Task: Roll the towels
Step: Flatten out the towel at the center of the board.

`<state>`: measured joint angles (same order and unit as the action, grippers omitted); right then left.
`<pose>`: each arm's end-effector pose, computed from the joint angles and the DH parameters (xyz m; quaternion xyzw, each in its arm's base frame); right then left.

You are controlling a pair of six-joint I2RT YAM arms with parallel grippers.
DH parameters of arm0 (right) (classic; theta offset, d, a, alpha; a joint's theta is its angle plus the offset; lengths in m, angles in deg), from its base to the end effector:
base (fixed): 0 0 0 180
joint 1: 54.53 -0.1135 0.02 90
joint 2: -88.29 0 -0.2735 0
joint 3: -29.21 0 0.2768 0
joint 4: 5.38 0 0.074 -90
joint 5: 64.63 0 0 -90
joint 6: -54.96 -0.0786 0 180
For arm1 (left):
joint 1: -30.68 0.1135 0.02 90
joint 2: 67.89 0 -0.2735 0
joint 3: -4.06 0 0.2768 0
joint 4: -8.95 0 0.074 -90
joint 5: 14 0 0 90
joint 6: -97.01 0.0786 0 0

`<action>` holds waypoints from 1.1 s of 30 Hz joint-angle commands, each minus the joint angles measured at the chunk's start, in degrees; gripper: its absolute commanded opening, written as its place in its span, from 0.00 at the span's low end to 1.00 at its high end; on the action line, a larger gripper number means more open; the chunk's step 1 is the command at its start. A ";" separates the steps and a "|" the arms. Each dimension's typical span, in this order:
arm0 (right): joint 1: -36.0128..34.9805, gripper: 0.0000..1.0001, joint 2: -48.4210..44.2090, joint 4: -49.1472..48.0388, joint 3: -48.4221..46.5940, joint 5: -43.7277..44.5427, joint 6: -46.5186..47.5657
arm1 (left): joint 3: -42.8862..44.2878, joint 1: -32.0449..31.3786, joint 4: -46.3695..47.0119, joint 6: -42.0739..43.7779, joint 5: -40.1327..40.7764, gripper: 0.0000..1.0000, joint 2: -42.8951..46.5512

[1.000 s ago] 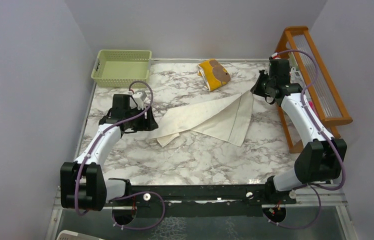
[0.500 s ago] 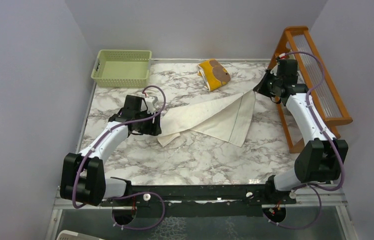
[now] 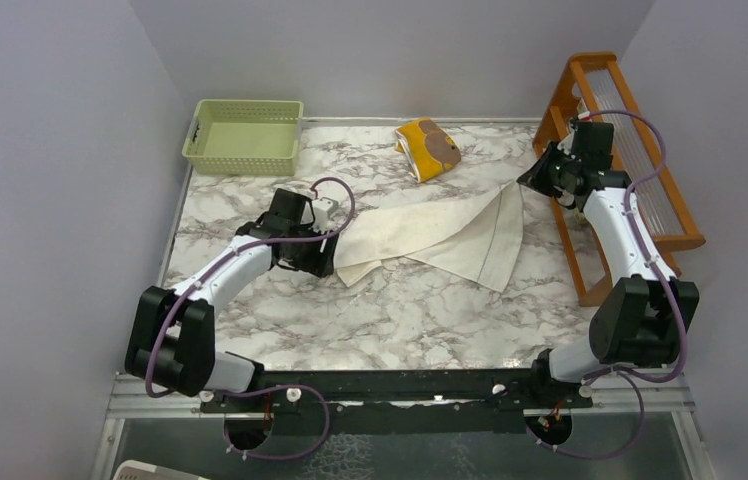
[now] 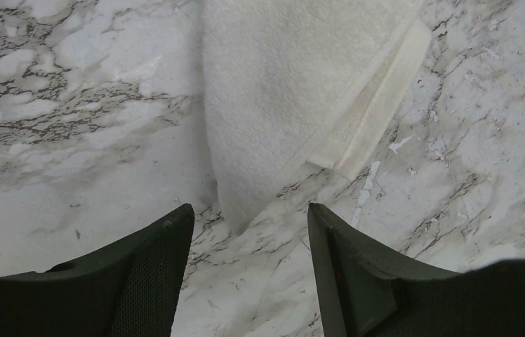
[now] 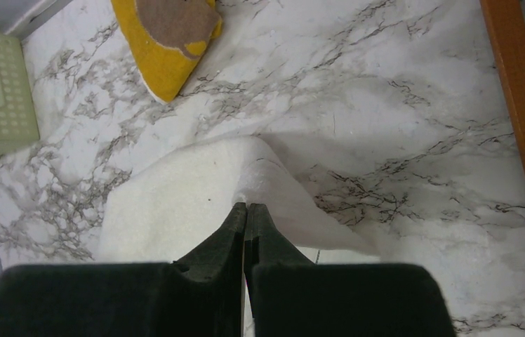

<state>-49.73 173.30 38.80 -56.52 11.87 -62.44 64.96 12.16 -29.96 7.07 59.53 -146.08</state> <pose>0.3824 -0.0137 0.2860 0.2084 0.8894 0.1828 0.3636 0.2882 -0.1200 0.1748 0.1940 0.9278 -0.1814 0.2620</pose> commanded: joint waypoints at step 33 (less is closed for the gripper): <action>1.09 0.01 -9.76 -4.73 -3.04 -7.34 0.59 | 26.23 -0.46 -4.11 2.37 30.44 0.00 -2.22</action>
<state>-49.03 167.01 37.69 -56.41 8.53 -62.35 82.47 10.96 -36.19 9.89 80.34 -155.18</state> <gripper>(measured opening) 0.009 0.029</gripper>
